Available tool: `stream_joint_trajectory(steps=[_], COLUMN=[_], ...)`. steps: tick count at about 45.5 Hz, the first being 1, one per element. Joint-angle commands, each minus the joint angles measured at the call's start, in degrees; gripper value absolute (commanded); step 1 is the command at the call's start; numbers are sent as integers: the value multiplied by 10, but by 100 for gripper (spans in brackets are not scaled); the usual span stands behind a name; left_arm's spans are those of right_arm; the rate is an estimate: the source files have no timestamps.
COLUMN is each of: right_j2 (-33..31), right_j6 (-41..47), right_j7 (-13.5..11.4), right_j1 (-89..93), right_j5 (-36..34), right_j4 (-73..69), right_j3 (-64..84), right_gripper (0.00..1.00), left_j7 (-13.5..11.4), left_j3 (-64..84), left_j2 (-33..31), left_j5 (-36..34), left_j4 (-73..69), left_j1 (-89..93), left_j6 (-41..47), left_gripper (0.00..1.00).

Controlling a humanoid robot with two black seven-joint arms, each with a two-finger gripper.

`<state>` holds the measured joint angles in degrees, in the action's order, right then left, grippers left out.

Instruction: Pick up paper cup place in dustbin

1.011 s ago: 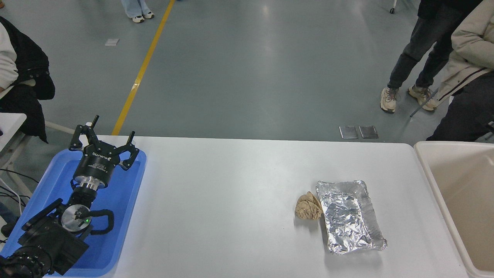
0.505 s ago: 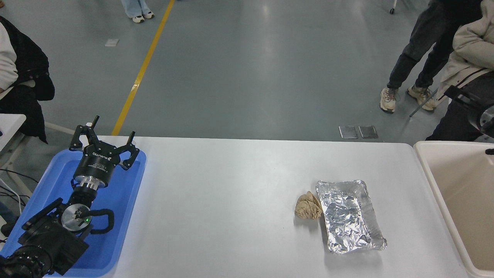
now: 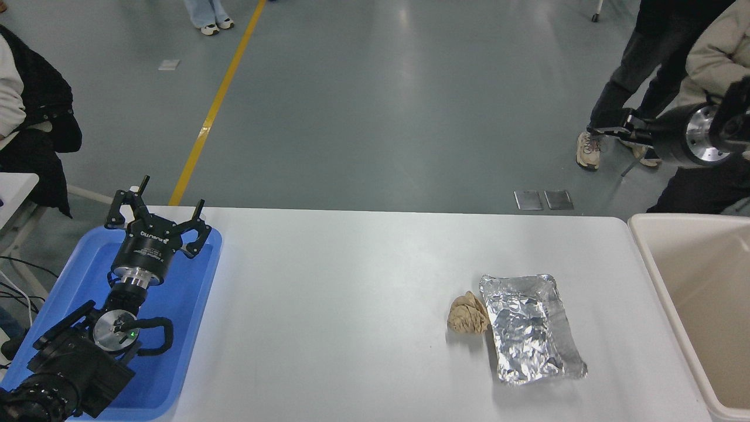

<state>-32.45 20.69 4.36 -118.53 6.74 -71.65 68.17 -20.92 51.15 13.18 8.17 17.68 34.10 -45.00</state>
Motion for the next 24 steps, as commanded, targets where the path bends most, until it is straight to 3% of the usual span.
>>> stream_joint_trajectory(steps=[1,8,24], right_j2=[0,-1,3], right_j6=[167,243,243], right_j7=[-1,-1,-1], right_j1=[-100,-136,-159], right_j5=[42,68,83], right_j4=[-60,-82,-110], right_j3=[28,50,53], right_gripper=[100,100,100], left_j7=[0,0,0], left_j3=[0,0,0], left_j2=[0,0,0], left_j5=[0,0,0], left_j4=[0,0,0], left_j1=[0,0,0], left_j6=[0,0,0], left_gripper=[100,100,100])
